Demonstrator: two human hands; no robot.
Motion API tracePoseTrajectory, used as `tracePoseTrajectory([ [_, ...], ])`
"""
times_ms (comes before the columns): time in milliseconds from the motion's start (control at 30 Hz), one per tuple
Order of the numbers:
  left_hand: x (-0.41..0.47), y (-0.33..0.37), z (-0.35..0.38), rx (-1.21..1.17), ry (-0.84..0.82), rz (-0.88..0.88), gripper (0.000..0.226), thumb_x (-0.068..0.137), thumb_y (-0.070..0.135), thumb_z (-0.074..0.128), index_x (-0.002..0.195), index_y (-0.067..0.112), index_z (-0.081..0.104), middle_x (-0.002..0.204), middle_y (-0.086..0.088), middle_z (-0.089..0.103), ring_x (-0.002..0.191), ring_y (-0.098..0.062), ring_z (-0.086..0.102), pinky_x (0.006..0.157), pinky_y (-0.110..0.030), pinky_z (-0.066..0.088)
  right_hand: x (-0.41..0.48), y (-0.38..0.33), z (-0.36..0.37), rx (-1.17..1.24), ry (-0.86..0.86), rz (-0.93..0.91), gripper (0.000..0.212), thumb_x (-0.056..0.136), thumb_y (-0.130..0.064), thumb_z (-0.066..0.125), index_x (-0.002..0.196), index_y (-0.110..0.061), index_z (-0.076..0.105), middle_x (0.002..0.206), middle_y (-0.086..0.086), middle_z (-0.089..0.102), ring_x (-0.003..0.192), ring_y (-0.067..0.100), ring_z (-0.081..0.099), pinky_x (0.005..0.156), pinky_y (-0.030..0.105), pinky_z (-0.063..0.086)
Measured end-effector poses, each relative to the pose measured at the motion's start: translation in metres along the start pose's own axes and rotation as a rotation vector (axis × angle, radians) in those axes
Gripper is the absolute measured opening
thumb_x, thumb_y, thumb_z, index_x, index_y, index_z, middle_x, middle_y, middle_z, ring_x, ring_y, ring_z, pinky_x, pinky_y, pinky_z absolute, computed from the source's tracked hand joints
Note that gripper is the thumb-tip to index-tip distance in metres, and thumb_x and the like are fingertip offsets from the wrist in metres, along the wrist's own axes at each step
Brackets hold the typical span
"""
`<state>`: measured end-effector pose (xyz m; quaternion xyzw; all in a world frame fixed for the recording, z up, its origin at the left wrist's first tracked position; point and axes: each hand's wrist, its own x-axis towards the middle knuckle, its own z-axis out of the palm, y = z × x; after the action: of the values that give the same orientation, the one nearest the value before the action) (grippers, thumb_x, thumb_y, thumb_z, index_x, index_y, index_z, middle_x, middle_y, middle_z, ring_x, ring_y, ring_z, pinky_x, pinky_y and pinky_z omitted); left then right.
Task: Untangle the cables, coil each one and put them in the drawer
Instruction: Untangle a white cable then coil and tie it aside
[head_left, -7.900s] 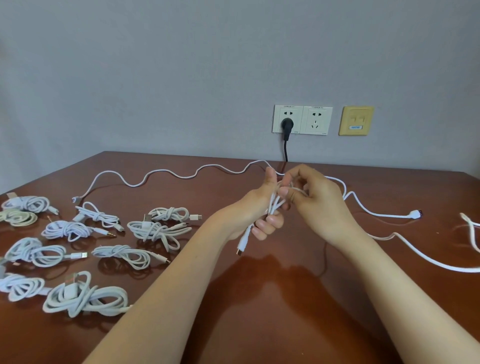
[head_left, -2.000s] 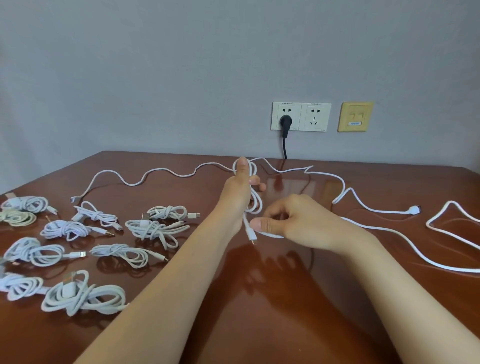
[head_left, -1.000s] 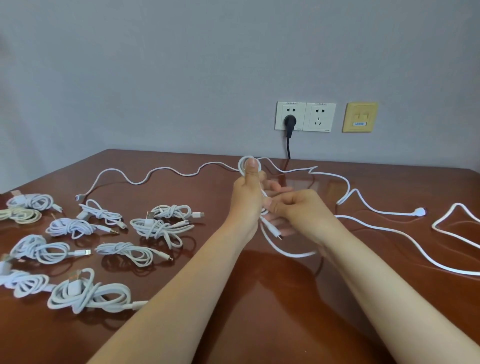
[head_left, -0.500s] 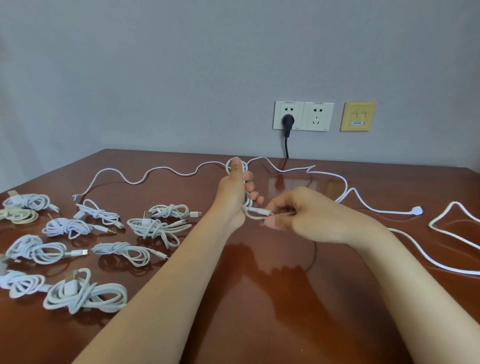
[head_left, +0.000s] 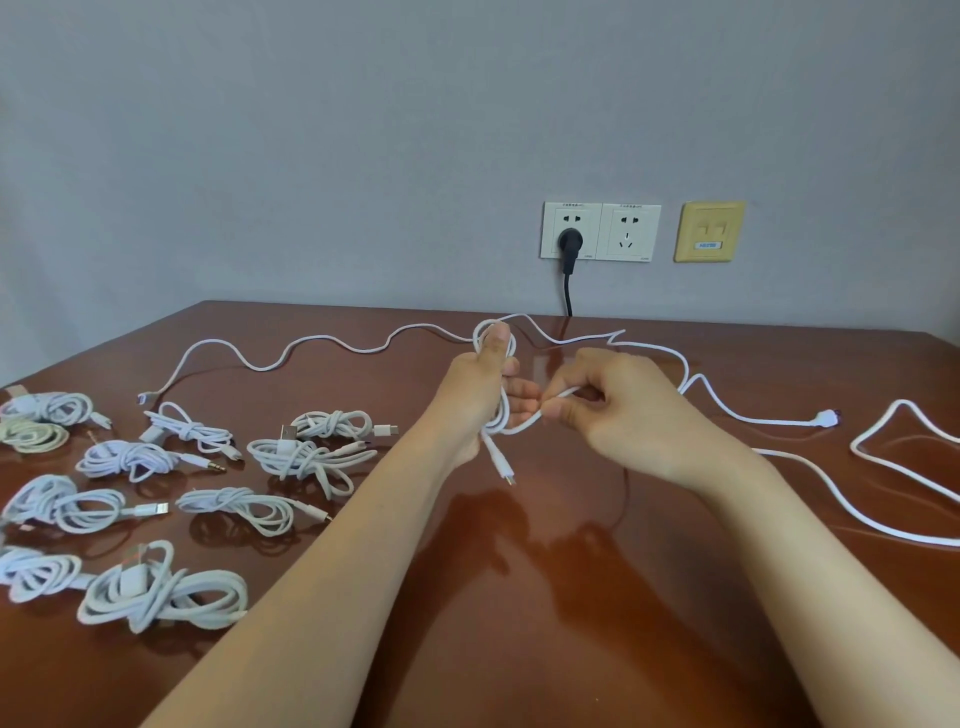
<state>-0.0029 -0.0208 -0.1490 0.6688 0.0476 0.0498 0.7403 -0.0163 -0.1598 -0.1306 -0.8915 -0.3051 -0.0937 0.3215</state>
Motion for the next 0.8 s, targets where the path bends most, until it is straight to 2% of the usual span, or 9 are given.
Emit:
tracePoseTrajectory([
  [67, -0.001, -0.002, 0.000, 0.062, -0.014, 0.037, 0.044, 0.098, 0.045, 0.034, 0.077, 0.008, 0.045, 0.048, -0.005, 0.060, 0.034, -0.012, 0.056, 0.037, -0.018, 0.046, 0.000, 0.001, 0.003, -0.029, 0.005, -0.011, 0.022, 0.085, -0.016, 0.061, 0.068, -0.031, 0.061, 0.081, -0.003, 0.055, 0.077, 0.010, 0.049, 0.073, 0.028, 0.039],
  [133, -0.002, -0.004, 0.001, 0.200, -0.032, 0.077, 0.046, 0.099, 0.044, 0.034, 0.079, 0.006, 0.051, 0.049, -0.006, 0.060, 0.035, -0.014, 0.056, 0.039, -0.020, 0.047, 0.000, 0.001, 0.004, 0.025, 0.030, -0.027, 0.017, 0.081, -0.009, 0.063, 0.073, -0.024, 0.058, 0.076, -0.003, 0.059, 0.065, 0.007, 0.048, 0.064, 0.022, 0.038],
  [300, -0.012, -0.008, 0.012, 0.350, -0.189, 0.061, 0.047, 0.101, 0.037, 0.030, 0.066, 0.012, 0.051, 0.039, -0.001, 0.050, 0.028, -0.011, 0.040, 0.034, -0.013, 0.031, -0.002, -0.003, 0.002, 0.196, 0.068, -0.027, 0.026, 0.074, 0.002, 0.068, 0.078, -0.014, 0.048, 0.052, -0.014, 0.056, 0.045, -0.003, 0.050, 0.054, 0.006, 0.036],
  [400, -0.013, -0.004, 0.012, 0.325, -0.193, 0.062, 0.054, 0.098, 0.050, 0.024, 0.065, 0.014, 0.046, 0.040, 0.001, 0.042, 0.028, -0.011, 0.032, 0.034, -0.013, 0.026, 0.003, 0.003, 0.003, 0.157, 0.121, -0.007, 0.026, 0.082, 0.000, 0.061, 0.070, -0.022, 0.053, 0.055, -0.017, 0.055, 0.056, -0.008, 0.049, 0.056, 0.006, 0.034],
  [467, -0.015, -0.004, 0.013, 0.377, -0.219, 0.098, 0.053, 0.095, 0.057, 0.018, 0.066, 0.020, 0.044, 0.037, 0.005, 0.040, 0.027, -0.011, 0.031, 0.034, -0.013, 0.024, 0.005, 0.010, 0.003, 0.197, 0.185, 0.043, 0.033, 0.087, 0.004, 0.050, 0.070, -0.024, 0.057, 0.053, -0.021, 0.056, 0.058, -0.003, 0.051, 0.058, 0.010, 0.037],
  [533, -0.018, -0.005, 0.017, 0.445, -0.259, 0.121, 0.053, 0.094, 0.058, 0.015, 0.065, 0.023, 0.042, 0.036, 0.006, 0.040, 0.026, -0.011, 0.032, 0.034, -0.014, 0.023, 0.005, 0.015, 0.000, 0.218, 0.287, 0.096, 0.042, 0.085, 0.008, 0.045, 0.068, -0.029, 0.057, 0.060, -0.012, 0.060, 0.065, 0.012, 0.057, 0.067, 0.029, 0.048],
  [567, -0.019, -0.006, 0.019, 0.466, -0.271, 0.118, 0.054, 0.093, 0.059, 0.014, 0.064, 0.023, 0.042, 0.035, 0.006, 0.039, 0.026, -0.011, 0.032, 0.034, -0.014, 0.023, 0.006, 0.015, -0.001, 0.203, 0.319, 0.101, 0.044, 0.084, 0.009, 0.044, 0.067, -0.030, 0.056, 0.066, -0.004, 0.062, 0.068, 0.019, 0.058, 0.071, 0.032, 0.047],
  [667, -0.018, -0.008, 0.021, 0.494, -0.271, 0.095, 0.059, 0.092, 0.060, 0.013, 0.063, 0.016, 0.039, 0.033, 0.006, 0.036, 0.025, -0.011, 0.031, 0.034, -0.015, 0.023, 0.004, 0.010, -0.005, 0.162, 0.304, 0.055, 0.041, 0.085, 0.008, 0.043, 0.072, -0.030, 0.053, 0.070, -0.004, 0.055, 0.063, 0.004, 0.049, 0.059, 0.013, 0.036],
  [800, -0.015, -0.006, 0.016, 0.449, -0.234, 0.071, 0.062, 0.093, 0.060, 0.017, 0.059, 0.013, 0.040, 0.034, 0.004, 0.031, 0.024, -0.010, 0.028, 0.032, -0.014, 0.022, 0.002, 0.005, -0.006, 0.122, 0.166, -0.023, 0.018, 0.088, -0.005, 0.054, 0.091, -0.023, 0.054, 0.078, -0.001, 0.048, 0.058, -0.005, 0.042, 0.057, 0.009, 0.033],
])
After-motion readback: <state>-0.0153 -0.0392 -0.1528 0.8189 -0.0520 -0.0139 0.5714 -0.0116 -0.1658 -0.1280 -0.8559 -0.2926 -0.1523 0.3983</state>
